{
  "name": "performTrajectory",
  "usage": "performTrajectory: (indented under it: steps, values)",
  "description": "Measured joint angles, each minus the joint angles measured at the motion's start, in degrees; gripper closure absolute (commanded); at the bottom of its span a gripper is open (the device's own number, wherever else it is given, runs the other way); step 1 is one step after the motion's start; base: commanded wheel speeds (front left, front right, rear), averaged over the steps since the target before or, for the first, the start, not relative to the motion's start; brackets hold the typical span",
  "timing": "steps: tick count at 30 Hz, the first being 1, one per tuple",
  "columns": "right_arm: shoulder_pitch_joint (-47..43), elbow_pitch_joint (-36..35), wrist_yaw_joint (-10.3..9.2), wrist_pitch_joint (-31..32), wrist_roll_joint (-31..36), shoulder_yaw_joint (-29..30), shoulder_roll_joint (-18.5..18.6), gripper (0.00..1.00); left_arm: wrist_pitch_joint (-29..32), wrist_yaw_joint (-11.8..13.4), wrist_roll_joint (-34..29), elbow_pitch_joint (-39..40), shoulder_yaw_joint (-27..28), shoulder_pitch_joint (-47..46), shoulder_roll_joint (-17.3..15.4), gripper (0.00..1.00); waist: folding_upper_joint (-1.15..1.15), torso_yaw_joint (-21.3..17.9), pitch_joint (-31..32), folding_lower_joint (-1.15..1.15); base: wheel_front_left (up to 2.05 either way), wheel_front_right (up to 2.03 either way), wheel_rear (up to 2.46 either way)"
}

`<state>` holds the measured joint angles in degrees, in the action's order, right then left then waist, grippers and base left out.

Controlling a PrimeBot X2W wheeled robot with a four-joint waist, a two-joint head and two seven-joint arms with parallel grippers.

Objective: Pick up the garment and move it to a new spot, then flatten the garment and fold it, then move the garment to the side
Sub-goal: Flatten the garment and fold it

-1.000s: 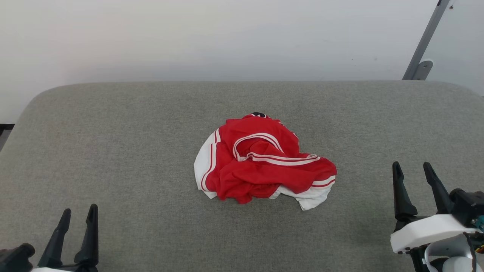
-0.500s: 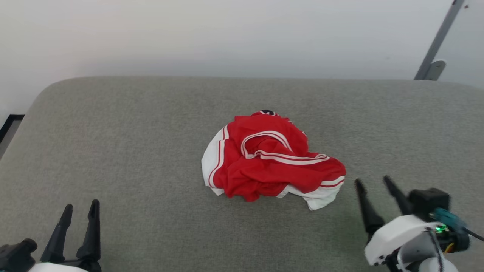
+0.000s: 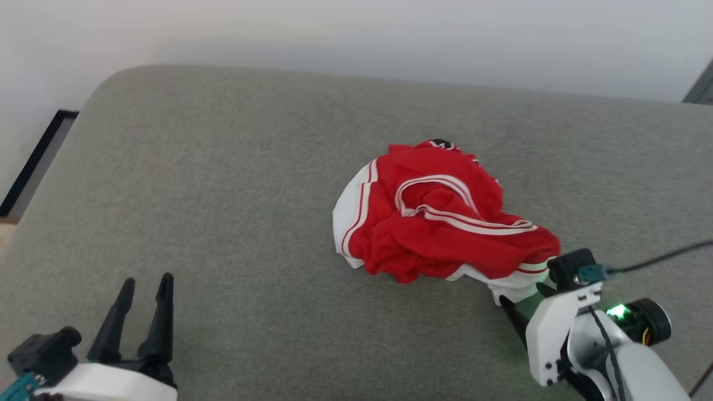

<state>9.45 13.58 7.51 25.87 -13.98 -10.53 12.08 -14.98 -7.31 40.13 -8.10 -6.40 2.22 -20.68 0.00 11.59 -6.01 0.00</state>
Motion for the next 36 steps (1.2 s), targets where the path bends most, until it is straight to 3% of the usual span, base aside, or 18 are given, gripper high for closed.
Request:
performTrajectory:
  steps: [10,11,12,19,25,31,36]
  values:
    - [8.3,8.6,0.00,8.2,3.0,-2.7,0.7,0.00,0.0,0.0,1.4,-1.4,-2.3,-3.5,0.5,0.00,0.00,3.7,-3.7,0.00,0.00,0.00,0.00]
    - [9.2,9.5,0.01,9.0,3.4,-3.5,1.0,0.67,0.0,0.0,1.6,-1.6,-2.3,-3.5,0.5,0.00,0.00,3.8,-3.9,0.00,0.00,0.00,0.00]
    - [10.0,10.1,0.00,9.6,3.4,-4.6,1.2,1.00,0.0,0.0,1.7,-1.7,-2.4,-3.6,0.5,0.00,0.00,3.9,-4.1,0.00,0.00,0.00,0.00]
    - [12.3,9.9,0.07,11.1,-0.2,-6.6,2.5,1.00,0.0,0.0,2.0,-2.1,-1.5,-4.0,0.1,0.00,0.00,2.8,-4.1,0.00,0.00,0.00,0.00]
    - [10.8,1.7,0.05,16.4,-3.9,-6.8,8.0,1.00,0.0,0.0,2.1,-1.8,-0.6,-3.6,-0.8,0.00,0.00,0.9,-3.6,0.00,0.00,0.00,0.00]
    - [6.7,-8.6,0.05,22.5,-5.6,-1.8,13.2,1.00,0.0,0.0,2.1,-1.6,-0.3,-3.2,-1.3,0.00,0.00,-0.6,-3.3,0.00,0.00,0.00,0.00]
    - [2.3,-12.0,0.04,26.3,-5.2,5.5,15.0,1.00,0.0,0.0,2.1,-1.5,-0.4,-3.2,-1.7,0.00,0.00,-1.1,-3.6,0.00,0.00,0.00,0.00]
